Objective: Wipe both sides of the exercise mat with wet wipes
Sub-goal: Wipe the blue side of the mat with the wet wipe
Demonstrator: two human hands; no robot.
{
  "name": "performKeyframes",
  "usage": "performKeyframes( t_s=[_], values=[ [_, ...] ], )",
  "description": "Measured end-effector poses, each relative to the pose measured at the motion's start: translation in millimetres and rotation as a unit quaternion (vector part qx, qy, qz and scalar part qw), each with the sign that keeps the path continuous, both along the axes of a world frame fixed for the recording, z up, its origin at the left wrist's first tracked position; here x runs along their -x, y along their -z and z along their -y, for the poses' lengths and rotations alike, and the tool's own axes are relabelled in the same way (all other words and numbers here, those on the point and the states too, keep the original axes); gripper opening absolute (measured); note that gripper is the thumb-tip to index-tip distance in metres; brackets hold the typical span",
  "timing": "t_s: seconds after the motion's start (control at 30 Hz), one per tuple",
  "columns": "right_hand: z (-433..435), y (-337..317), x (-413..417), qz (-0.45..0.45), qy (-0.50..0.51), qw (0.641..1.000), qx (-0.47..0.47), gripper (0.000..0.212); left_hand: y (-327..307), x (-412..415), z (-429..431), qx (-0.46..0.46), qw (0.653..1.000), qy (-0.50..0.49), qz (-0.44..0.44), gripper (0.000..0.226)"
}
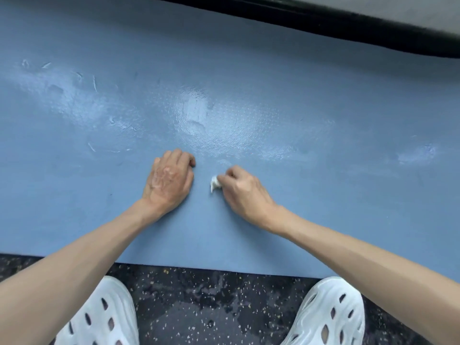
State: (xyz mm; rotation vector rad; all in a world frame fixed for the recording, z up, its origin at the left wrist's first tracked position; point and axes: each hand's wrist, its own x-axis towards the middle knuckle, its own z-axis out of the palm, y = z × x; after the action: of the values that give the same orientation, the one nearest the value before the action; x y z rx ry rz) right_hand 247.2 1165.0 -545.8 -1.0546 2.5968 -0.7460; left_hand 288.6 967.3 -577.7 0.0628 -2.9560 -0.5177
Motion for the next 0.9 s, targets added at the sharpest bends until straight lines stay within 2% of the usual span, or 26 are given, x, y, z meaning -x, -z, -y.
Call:
performKeyframes(
  t_s=[0.07, 0.13, 0.27, 0.33, 0.4, 0.47, 0.53, 0.6, 0.67, 0.8, 0.9],
  values=[
    [-21.4, -1.3, -39.3, 0.033, -0.091, 0.995, 0.001, 0.021, -0.2, 2.1, -7.9, 0.003, 0.998, 0.06, -0.002, 0.021],
    [-42.2, -3.9, -78.3, 0.08, -0.164, 0.983, -0.002, 0.023, 2.9, 3.0, -19.3, 0.003, 0.995, 0.096, -0.001, 0.021],
    [-53.5, -5.4, -94.6, 0.124, -0.222, 0.967, 0.0, 0.016, 10.1, 0.4, -33.1, -0.01, 0.998, 0.069, 0.007, 0.017],
    [-42.0, -2.1, -68.7, 0.093, -0.201, 0.975, -0.025, 0.02, 10.6, 0.9, -33.7, -0.004, 0.998, 0.066, 0.007, 0.018],
    [-27.4, 1.7, -34.2, 0.048, -0.136, 0.989, -0.035, 0.023, 8.9, 1.9, -33.8, 0.0, 0.998, 0.069, 0.006, 0.018],
    [-14.5, 2.1, 1.7, 0.004, -0.047, 0.999, -0.007, 0.021, 8.2, 1.9, -34.0, 0.006, 0.998, 0.068, 0.006, 0.017],
    [-7.6, 1.6, 26.1, -0.026, 0.035, 0.999, -0.008, 0.022, 7.9, 1.8, -33.9, 0.01, 0.998, 0.068, 0.008, 0.017],
    [-5.2, 1.9, 28.5, -0.045, 0.061, 0.997, -0.024, 0.021, 8.1, 1.5, -33.4, 0.014, 0.998, 0.066, 0.007, 0.017],
    [-12.2, 0.7, 6.2, -0.035, 0.015, 0.999, -0.021, 0.024, 8.2, 1.9, -33.3, 0.013, 0.998, 0.064, 0.007, 0.016],
    [-43.7, -1.6, -49.8, 0.033, -0.167, 0.985, -0.024, 0.018, 9.1, 2.8, -33.8, 0.013, 0.998, 0.063, 0.006, 0.016],
    [-40.6, 0.4, -29.3, 0.011, -0.219, 0.976, -0.019, 0.015, 9.6, 2.5, -34.1, 0.016, 0.998, 0.061, 0.007, 0.016]
  ],
)
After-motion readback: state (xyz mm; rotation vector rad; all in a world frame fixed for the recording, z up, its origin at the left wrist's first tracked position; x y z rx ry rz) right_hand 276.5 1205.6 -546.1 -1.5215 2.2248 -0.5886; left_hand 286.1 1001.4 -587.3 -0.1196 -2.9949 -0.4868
